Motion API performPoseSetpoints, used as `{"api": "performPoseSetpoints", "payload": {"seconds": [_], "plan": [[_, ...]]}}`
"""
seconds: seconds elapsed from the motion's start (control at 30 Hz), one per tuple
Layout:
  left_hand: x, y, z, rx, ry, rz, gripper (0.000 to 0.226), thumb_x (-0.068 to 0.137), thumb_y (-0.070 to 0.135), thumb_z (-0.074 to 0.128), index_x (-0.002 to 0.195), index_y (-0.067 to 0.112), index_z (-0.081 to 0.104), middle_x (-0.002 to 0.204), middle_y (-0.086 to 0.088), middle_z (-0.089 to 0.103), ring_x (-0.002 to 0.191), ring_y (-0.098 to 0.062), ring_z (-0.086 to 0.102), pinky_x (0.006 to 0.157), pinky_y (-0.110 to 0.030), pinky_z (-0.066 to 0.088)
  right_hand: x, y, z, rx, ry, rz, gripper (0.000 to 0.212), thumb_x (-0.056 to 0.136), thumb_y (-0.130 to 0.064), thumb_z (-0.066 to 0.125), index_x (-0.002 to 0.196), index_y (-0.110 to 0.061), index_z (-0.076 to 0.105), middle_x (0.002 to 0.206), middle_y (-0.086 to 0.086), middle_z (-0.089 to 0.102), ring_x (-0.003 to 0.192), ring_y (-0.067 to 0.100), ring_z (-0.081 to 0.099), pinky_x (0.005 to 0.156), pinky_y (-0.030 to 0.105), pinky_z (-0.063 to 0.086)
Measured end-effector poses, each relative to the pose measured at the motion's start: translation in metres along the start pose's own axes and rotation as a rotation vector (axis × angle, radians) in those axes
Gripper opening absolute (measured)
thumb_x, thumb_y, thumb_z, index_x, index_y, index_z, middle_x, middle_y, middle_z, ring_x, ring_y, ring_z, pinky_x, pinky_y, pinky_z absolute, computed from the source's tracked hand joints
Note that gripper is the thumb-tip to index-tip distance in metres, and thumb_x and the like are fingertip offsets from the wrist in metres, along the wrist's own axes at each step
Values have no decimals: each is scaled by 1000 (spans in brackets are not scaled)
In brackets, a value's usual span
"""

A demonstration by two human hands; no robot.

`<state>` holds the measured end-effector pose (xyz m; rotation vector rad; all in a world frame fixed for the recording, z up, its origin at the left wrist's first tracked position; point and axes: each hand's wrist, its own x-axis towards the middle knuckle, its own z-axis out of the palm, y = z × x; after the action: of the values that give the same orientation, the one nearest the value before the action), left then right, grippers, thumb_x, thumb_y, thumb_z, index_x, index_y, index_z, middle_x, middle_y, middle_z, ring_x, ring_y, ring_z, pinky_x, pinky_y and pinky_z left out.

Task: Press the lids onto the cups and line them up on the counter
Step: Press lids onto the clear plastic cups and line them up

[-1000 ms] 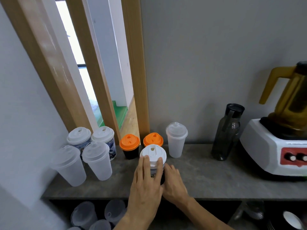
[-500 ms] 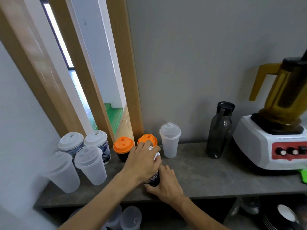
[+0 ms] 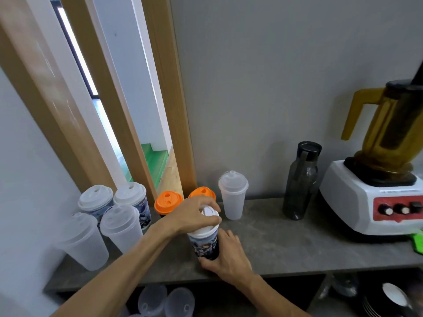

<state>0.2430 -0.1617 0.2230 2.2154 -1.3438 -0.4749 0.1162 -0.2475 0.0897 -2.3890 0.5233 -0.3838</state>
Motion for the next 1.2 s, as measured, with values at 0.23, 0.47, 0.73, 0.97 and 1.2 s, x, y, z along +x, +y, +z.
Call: {"api": "performPoseSetpoints", "payload": {"seconds": [0.23,0.47,0.73,0.97,1.2], "plan": [[4,-3,-3,-56,-26,-5,29,78,51,75,103,39,68,109,22,62,102,-6,58,82,-21,45,-2,-4,-4,5,14,7,64,68,-62,66,122,-33,50,114,-16,57,105,5,46,100,29,40],[-26,-22,13,-408,147,-40,57,70,42,83,119,28,58,112,13,62,99,4,57,76,-10,48,-2,-4,-2,-5,35,-3,64,68,-62,65,124,-33,51,115,-16,59,105,6,47,98,28,39],[-31,-26,22,-514,170,-40,54,77,23,84,118,30,51,112,14,58,101,7,55,79,-10,48,-2,-3,0,32,16,1,75,73,-61,69,138,-34,44,129,-16,56,114,4,46,109,32,38],[-73,-43,46,-611,359,-84,88,65,42,90,136,39,38,130,25,53,121,11,48,99,-14,43,-1,-13,6,57,-9,35,73,69,-62,74,132,-39,46,128,-21,57,114,4,47,104,30,40],[-95,-78,32,-519,570,-219,76,70,32,87,133,34,44,130,21,56,123,-2,52,102,-24,43,25,-68,51,58,-10,16,69,66,-65,70,122,-29,54,118,-6,65,110,18,55,94,38,47]]}}
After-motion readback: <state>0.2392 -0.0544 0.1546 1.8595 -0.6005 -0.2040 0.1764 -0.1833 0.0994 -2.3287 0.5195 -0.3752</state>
